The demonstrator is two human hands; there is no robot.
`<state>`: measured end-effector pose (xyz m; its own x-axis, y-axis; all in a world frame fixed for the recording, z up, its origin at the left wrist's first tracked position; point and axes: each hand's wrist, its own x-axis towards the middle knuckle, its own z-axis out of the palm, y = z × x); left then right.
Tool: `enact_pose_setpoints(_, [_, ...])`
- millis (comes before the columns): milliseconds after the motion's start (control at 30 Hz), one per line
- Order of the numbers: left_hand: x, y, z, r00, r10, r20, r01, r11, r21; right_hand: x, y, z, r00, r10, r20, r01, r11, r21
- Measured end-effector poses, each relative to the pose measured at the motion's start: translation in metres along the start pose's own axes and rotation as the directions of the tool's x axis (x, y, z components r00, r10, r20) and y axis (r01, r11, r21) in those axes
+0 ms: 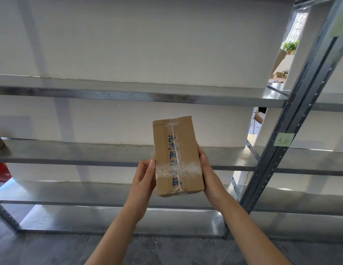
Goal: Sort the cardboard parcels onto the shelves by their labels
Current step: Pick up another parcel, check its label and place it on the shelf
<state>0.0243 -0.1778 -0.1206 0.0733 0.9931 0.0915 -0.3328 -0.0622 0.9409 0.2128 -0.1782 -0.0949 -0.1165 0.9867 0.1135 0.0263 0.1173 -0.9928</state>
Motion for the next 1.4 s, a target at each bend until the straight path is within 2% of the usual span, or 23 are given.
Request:
enact_pose_setpoints(100, [0.001,0.001,-0.004,1.0,0.0,0.004,0.0,1.0,-0.017,0.001,-0.003,0.002,0.997,0.07,0.03,-0.07,0.998,0.002])
enact_pose_setpoints(233, [0.002,0.002,-0.005,1.0,0.011,0.029,-0.01,1.0,-0.019,0.0,0.0,0.004,0.984,0.156,0.085,-0.169,0.972,0.166])
enact_pose_setpoints(333, [0.004,0.004,-0.005,0.999,0.028,0.038,-0.028,1.0,0.007,0.0,0.0,0.007,0.98,0.182,0.077,-0.194,0.957,0.216])
enact_pose_setpoints(667, [0.0,-0.003,-0.019,0.998,0.014,0.065,-0.02,0.995,0.099,0.003,0.003,0.009,0.978,0.158,0.139,-0.164,0.986,0.037])
enact_pose_setpoints(767, [0.002,0.0,-0.019,0.997,0.063,0.04,-0.069,0.983,0.172,0.002,0.008,0.007,0.984,0.121,0.131,-0.124,0.992,0.015])
enact_pose_setpoints(867, [0.003,0.005,-0.019,0.993,0.11,0.044,-0.118,0.958,0.262,0.002,0.0,0.009,0.98,0.171,0.105,-0.181,0.978,0.104])
enact_pose_setpoints(1000, [-0.001,0.013,-0.011,0.987,0.118,0.112,-0.147,0.942,0.303,0.001,-0.002,0.006,0.973,0.164,0.16,-0.201,0.945,0.259])
enact_pose_setpoints(1200, [0.006,0.017,-0.008,0.992,-0.052,0.112,0.009,0.934,0.358,0.0,-0.005,0.007,0.971,0.167,0.169,-0.218,0.91,0.353])
enact_pose_setpoints(1400, [0.01,0.015,-0.015,0.999,-0.001,0.038,-0.012,0.941,0.338,-0.001,-0.012,-0.001,0.966,0.233,0.113,-0.259,0.892,0.37])
